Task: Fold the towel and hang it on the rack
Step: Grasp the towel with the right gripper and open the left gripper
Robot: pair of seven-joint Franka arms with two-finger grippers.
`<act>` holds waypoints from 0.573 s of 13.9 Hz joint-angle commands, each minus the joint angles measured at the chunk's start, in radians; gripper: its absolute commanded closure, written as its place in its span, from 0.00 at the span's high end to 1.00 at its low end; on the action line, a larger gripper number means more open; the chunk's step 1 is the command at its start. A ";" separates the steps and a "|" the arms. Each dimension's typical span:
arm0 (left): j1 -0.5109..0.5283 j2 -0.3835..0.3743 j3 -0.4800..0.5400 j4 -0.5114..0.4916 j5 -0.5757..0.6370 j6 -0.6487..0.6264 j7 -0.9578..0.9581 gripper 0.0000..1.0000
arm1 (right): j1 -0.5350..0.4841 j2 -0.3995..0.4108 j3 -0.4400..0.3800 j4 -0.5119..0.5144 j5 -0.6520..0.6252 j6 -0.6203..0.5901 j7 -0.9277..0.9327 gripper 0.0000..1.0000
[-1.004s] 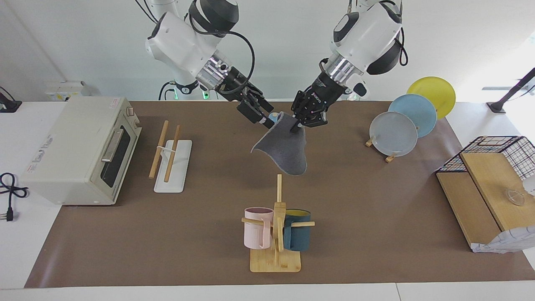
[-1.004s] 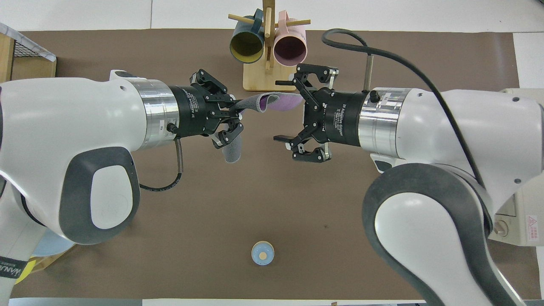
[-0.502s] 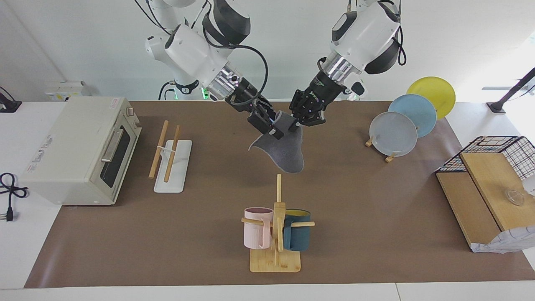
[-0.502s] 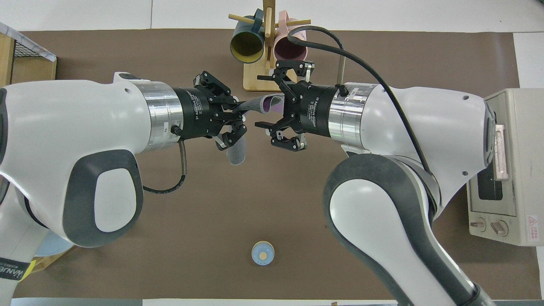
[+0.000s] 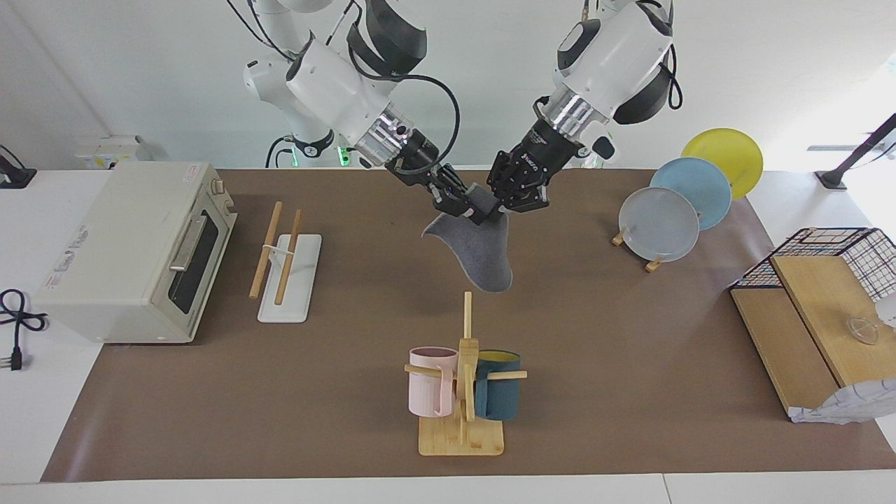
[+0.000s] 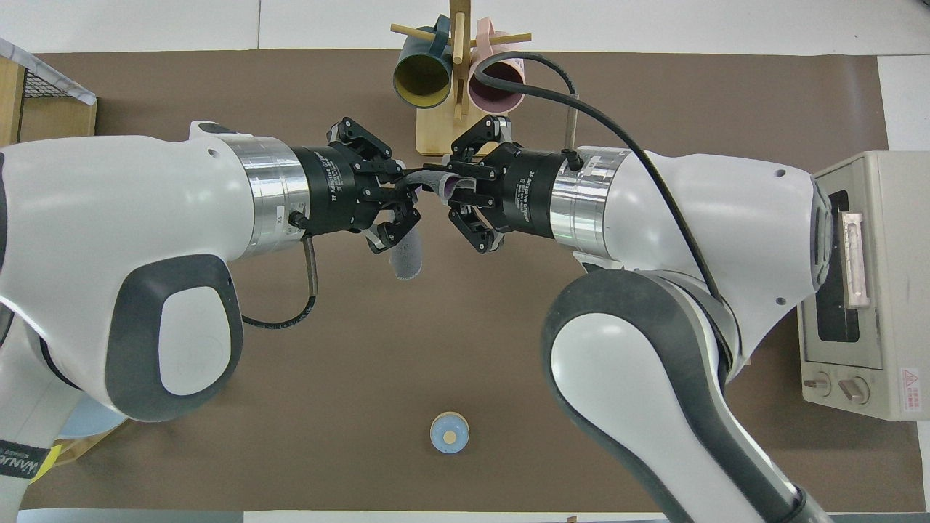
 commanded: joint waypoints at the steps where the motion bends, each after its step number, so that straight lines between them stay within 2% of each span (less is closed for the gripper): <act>1: -0.015 -0.031 0.004 -0.037 -0.004 0.007 -0.015 0.00 | -0.004 0.007 0.001 0.009 0.023 0.004 -0.004 0.00; 2: -0.018 -0.031 0.004 -0.037 -0.002 0.007 -0.008 0.43 | -0.004 0.004 0.001 0.006 0.021 0.003 -0.010 0.00; 3: -0.029 -0.031 0.004 -0.039 0.001 0.005 -0.002 0.99 | -0.002 0.004 0.001 0.006 0.021 0.003 -0.013 0.00; 6: -0.029 -0.033 0.004 -0.048 0.024 0.004 0.002 1.00 | -0.001 -0.001 0.001 -0.003 0.008 -0.004 -0.072 0.00; 8: -0.017 -0.034 0.006 -0.054 0.041 0.001 0.043 1.00 | -0.002 -0.027 0.001 -0.058 -0.043 -0.063 -0.305 0.00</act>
